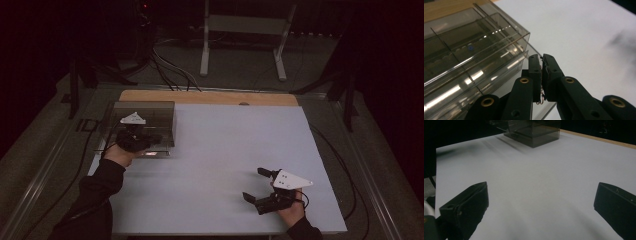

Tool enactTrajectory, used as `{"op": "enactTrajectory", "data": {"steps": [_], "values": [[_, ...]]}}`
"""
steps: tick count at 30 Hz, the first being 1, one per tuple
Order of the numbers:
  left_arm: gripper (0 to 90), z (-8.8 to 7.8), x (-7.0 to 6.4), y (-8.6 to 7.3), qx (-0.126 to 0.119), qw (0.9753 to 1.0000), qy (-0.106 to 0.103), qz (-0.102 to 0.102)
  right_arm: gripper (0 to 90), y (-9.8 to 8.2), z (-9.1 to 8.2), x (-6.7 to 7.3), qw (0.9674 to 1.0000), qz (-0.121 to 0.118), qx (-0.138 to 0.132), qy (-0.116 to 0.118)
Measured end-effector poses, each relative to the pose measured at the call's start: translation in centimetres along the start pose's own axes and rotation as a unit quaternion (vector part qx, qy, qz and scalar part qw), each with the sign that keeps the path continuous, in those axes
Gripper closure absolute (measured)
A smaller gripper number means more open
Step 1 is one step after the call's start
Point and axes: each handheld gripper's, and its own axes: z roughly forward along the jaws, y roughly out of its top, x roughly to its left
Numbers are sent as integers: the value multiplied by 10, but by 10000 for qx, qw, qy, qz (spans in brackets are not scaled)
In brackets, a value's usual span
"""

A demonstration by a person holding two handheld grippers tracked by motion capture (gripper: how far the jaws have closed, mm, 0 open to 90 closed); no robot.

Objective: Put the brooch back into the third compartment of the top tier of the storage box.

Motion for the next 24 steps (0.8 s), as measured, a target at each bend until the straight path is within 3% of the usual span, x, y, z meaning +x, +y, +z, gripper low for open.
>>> {"op": "enactTrajectory", "data": {"steps": [9, 20, 24], "values": [[870, 3, 4, -1, 126, 9999, 39, -33, 0, 0, 1, 0, 10000, 25, 4, 9], [869, 7, 0, 4, 494, 9984, 188, 205, 0, 0, 1, -1, 10000, 36, 9, 14], [869, 7, -2, 8, 618, 9970, 348, 314, 0, 0, 1, 0, 10000, 7, 9, 4]]}}
